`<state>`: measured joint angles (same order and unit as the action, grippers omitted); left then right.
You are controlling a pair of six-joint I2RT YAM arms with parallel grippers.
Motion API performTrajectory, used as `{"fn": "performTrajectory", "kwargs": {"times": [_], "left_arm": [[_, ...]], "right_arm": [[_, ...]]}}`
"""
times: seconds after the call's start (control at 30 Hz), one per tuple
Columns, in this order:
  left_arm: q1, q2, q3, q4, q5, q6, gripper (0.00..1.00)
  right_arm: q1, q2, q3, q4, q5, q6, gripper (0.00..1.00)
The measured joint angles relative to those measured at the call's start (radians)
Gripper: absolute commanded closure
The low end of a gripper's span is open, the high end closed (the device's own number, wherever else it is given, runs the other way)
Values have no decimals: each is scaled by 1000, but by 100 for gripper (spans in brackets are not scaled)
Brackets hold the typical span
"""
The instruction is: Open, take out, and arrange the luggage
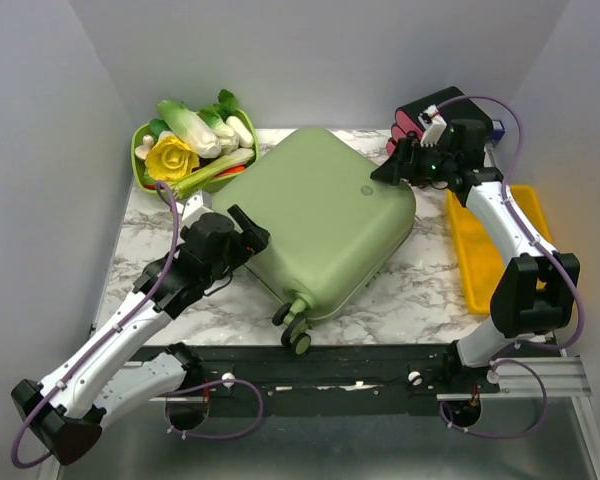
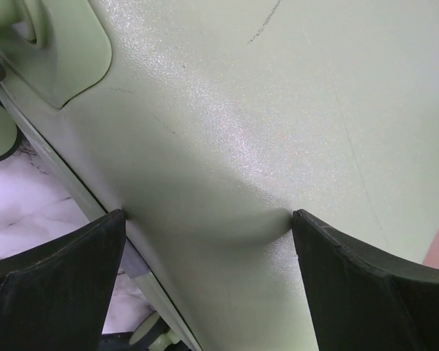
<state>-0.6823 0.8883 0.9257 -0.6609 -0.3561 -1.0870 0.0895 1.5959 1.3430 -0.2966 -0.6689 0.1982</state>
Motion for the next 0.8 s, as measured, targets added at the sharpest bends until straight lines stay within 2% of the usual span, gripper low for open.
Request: {"fn": "performTrajectory", "kwargs": {"times": [0.13, 0.27, 0.43, 0.63, 0.8], "left_arm": [[63, -22, -35, 47, 76, 52, 1], [128, 21, -34, 102, 116, 121, 1], [182, 152, 0, 229, 124, 219, 1], [216, 358, 141, 324, 128, 363, 1], [245, 518, 269, 394, 156, 478, 1]], "right_arm": [[-6, -13, -19, 10, -29, -33, 1], [-11, -131, -154, 64, -20, -49, 1], [-31, -335, -346, 108, 18, -46, 1], [-40, -546, -549, 208, 58, 19, 1], [35, -708, -668, 239, 161, 80, 1]]}}
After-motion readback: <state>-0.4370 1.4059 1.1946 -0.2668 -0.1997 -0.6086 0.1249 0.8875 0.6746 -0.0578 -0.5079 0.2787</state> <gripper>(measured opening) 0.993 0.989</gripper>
